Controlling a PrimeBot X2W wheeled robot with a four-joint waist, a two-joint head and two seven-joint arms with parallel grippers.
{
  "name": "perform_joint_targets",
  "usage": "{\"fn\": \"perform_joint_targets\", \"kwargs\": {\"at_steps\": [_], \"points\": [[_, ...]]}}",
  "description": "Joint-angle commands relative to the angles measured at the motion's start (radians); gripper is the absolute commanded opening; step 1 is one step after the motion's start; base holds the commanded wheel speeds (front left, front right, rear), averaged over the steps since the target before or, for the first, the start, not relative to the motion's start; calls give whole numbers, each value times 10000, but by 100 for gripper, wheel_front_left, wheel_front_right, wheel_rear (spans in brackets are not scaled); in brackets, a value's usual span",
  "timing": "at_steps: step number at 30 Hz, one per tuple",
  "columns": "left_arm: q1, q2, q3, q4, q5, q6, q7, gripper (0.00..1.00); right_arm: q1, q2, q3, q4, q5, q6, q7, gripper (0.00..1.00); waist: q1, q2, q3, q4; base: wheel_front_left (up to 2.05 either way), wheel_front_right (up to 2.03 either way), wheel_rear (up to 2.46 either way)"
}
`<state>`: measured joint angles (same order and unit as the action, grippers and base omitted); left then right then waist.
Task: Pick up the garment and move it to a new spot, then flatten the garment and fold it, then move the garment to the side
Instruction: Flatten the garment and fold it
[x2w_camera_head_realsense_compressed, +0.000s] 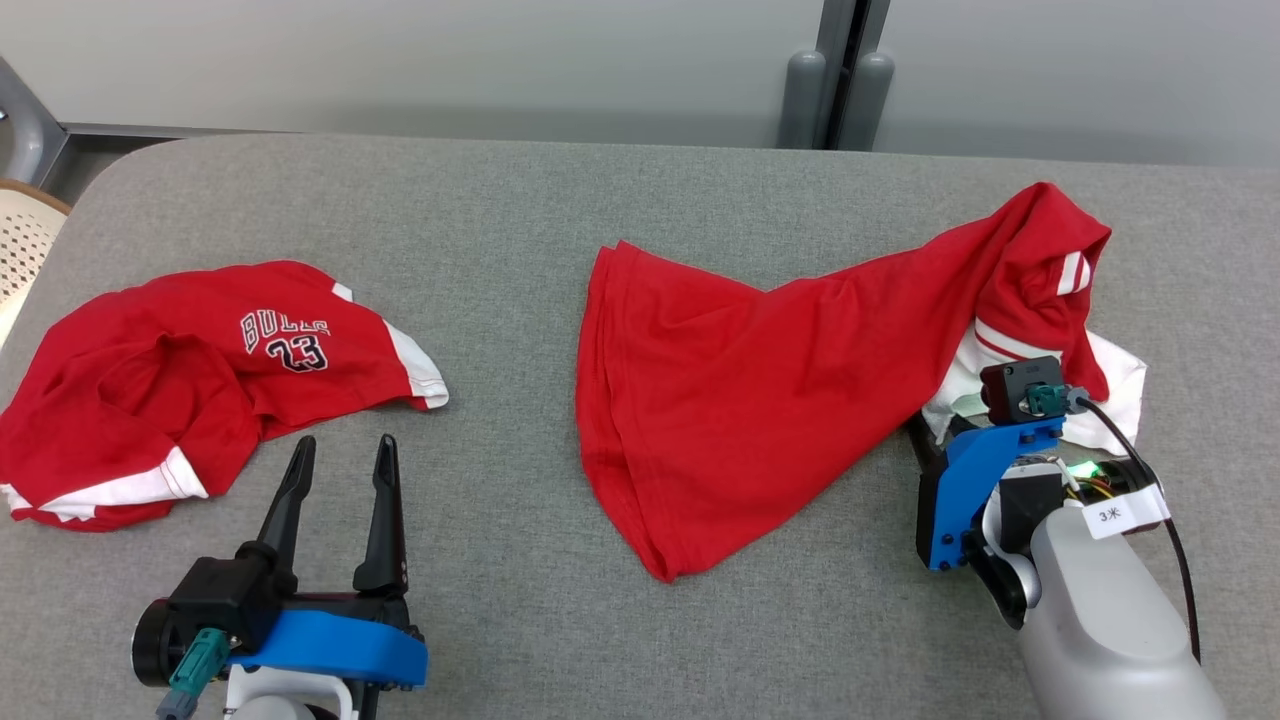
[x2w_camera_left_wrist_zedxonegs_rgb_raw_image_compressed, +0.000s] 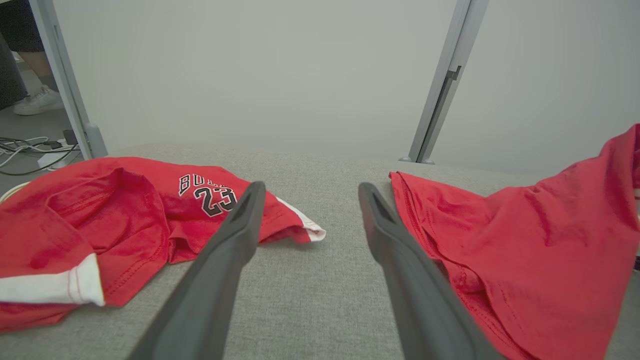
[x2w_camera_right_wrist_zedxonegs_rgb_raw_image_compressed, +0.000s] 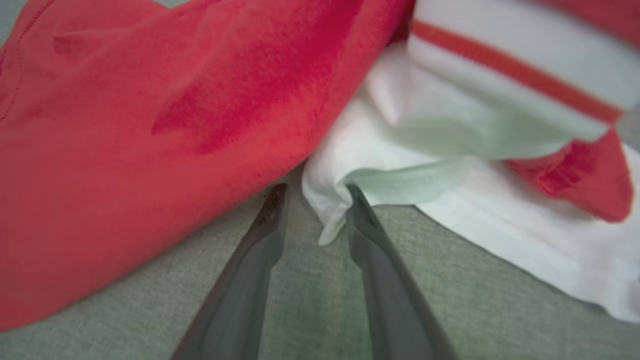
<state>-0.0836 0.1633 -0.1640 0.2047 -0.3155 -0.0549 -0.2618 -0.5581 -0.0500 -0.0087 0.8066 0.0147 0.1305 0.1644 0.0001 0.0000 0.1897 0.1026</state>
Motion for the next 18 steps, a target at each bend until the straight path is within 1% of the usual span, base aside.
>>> {"fn": "perform_joint_targets", "kwargs": {"at_steps": [1,4,6,8,10,12,14,18], "points": [[-73,22,38,-3,63,-58,-46,100,-144,-11,-23,123,-82,5,-100,0,-1,0,-8,-1,0,0,0],[58,40,93,6,85,-39,-46,100,-169,-10,-8,300,201,5,-464,0,-1,0,-122,-50,0,0,0],[156,52,143,-11,74,-8,-46,100,19,-7,211,221,519,5,-623,0,-1,0,-262,-153,0,0,0],[243,50,178,-38,62,14,-46,100,287,-9,422,-68,827,5,-681,0,-1,0,-422,-289,0,0,0],[371,53,196,-52,51,27,-46,100,604,-10,665,-631,1264,5,-589,0,-1,0,-588,-440,0,0,0],[475,67,218,-73,36,38,-46,100,1037,-10,790,-1539,1732,5,-410,0,-1,0,-759,-597,0,0,0],[581,73,242,-90,20,60,-48,100,1626,-14,730,-2709,2051,5,-51,0,-1,0,-914,-763,0,0,0],[782,108,314,-163,-27,114,-47,100,3280,-16,210,-5770,2466,5,1346,0,-1,0,-1108,-1093,0,0,0]]}}
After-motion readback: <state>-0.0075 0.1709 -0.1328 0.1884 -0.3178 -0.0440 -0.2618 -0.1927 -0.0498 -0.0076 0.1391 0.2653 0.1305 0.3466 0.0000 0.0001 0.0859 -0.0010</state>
